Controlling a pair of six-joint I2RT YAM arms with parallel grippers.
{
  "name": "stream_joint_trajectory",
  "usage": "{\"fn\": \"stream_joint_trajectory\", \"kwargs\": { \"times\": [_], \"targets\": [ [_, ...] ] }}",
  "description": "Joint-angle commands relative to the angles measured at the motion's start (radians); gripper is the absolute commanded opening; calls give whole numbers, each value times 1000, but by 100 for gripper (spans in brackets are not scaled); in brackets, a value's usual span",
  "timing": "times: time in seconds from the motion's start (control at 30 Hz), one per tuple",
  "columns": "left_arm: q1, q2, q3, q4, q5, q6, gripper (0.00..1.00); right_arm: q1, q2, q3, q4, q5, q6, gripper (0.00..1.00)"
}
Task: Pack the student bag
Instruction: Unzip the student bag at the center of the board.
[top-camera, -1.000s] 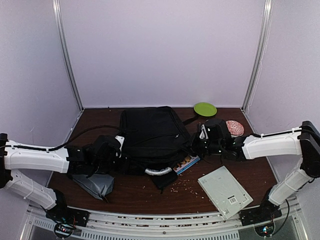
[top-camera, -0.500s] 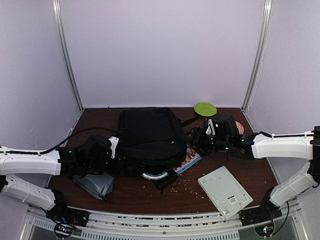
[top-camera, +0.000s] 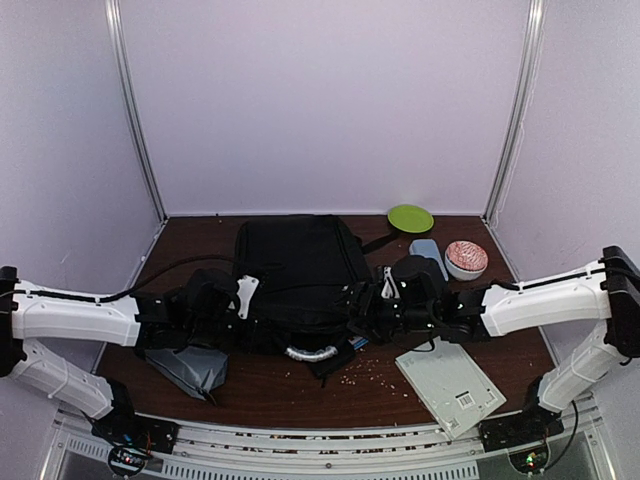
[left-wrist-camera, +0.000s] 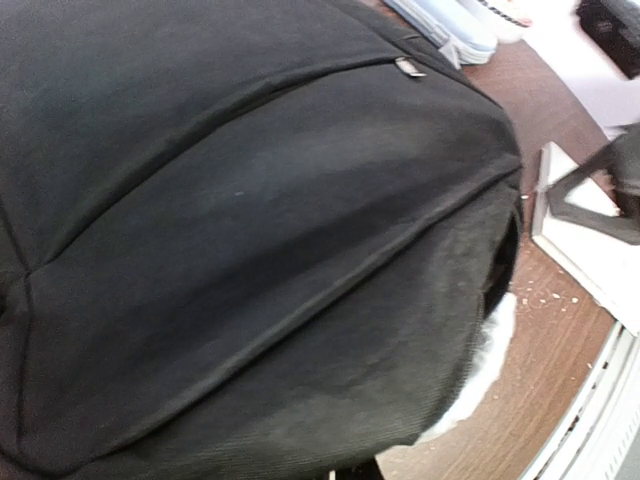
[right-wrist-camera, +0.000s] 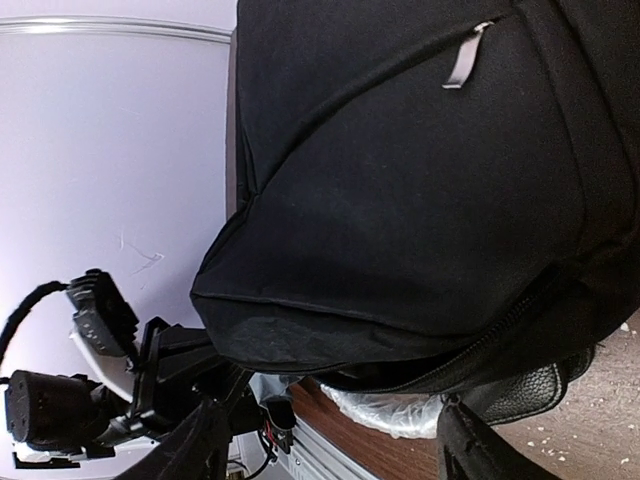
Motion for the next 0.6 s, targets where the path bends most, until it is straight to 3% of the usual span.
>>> {"fn": "stream_joint_trajectory", "kwargs": {
  "times": [0.0, 0.37, 0.47, 0.57],
  "targets": [
    [-24, 18, 44, 91, 42, 32, 0, 2, 45, -8, 97, 50, 85, 70],
    [-28, 0, 15, 84, 25, 32, 0, -1, 200, 57, 160, 24, 168, 65],
    [-28, -12, 14, 61, 11, 37, 0, -1, 229, 63, 205, 19, 186, 49],
    [-28, -35, 8, 19, -26, 36, 0, -3, 215, 71, 193, 35, 164, 18]
  ]
}}
